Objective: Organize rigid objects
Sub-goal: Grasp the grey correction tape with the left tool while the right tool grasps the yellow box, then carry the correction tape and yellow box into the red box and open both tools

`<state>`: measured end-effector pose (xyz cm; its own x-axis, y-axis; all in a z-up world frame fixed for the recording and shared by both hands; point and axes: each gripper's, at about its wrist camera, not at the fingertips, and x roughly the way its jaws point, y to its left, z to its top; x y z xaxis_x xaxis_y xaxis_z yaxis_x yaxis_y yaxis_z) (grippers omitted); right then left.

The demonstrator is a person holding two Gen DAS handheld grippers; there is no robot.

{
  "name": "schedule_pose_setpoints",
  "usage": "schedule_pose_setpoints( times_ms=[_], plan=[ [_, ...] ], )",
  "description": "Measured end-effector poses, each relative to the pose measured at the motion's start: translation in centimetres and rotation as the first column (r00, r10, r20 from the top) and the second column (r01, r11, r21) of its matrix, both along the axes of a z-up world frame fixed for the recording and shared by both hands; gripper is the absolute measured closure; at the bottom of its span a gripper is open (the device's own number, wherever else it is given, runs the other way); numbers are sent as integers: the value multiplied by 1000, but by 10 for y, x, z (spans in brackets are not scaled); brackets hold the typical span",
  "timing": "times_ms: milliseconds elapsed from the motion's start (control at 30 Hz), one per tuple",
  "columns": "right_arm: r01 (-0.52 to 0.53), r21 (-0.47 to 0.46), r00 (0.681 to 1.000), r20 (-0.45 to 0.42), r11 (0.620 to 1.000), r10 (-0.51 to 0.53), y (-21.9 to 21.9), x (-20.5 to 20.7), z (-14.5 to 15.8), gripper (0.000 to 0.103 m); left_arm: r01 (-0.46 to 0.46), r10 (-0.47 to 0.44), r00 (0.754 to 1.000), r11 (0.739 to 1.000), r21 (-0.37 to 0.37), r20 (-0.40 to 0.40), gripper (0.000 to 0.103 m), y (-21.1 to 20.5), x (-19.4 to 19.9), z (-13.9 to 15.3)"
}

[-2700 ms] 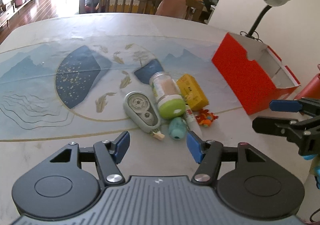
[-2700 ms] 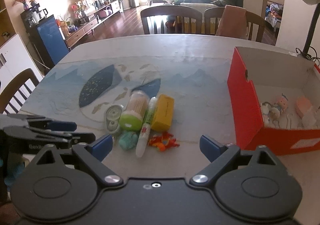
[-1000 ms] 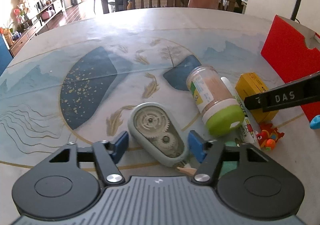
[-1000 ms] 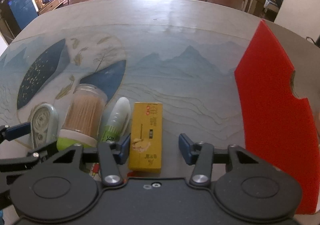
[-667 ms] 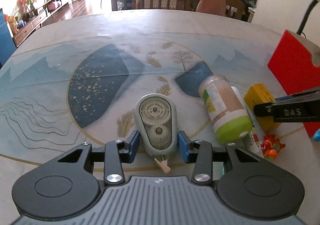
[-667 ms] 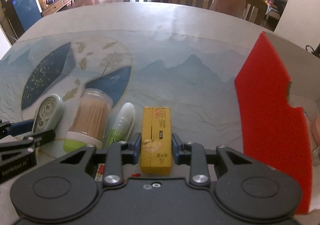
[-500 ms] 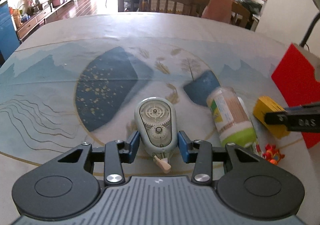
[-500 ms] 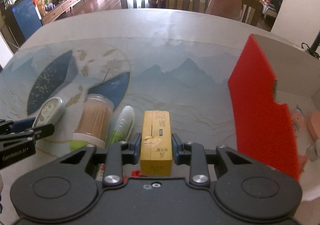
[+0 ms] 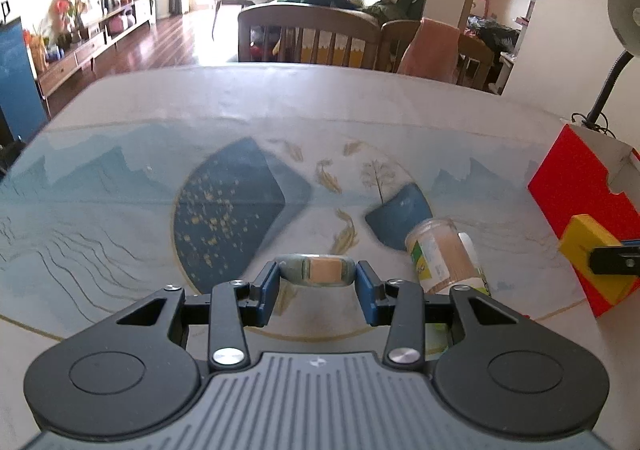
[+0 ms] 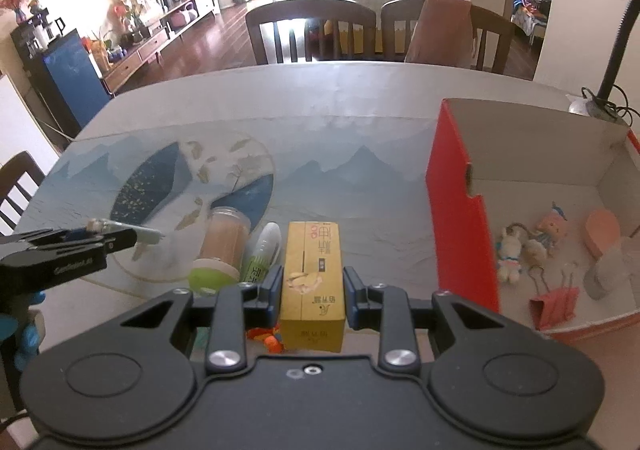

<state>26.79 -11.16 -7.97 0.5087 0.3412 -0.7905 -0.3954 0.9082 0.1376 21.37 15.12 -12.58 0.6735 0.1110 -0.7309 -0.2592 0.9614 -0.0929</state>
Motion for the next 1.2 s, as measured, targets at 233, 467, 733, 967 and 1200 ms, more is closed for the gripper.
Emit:
schedule_pose_setpoints(
  times_ms=[233, 467, 733, 967, 1200],
  plan=[
    [10, 31, 1000, 22, 999, -11, -21, -11, 16, 74, -1, 0, 999, 1000, 19, 34, 63, -2, -5, 16],
    [36, 72, 998, 55, 997, -40, -47, -14, 33, 74, 22, -24, 997, 999, 24, 77, 63, -14, -10, 40],
    [68, 95, 991, 106, 993, -78, -81, -4, 50, 74, 57, -56, 991, 998, -8, 122, 63, -36, -10, 70],
    [122, 91, 982, 131, 988, -133, -120, 12, 53, 74, 145, -136, 978, 989, -42, 157, 63, -78, 6, 99],
    [212, 81, 963, 154, 974, -222, -172, 33, 48, 74, 238, -227, 960, 970, -54, 167, 63, -129, 37, 113]
  ],
)
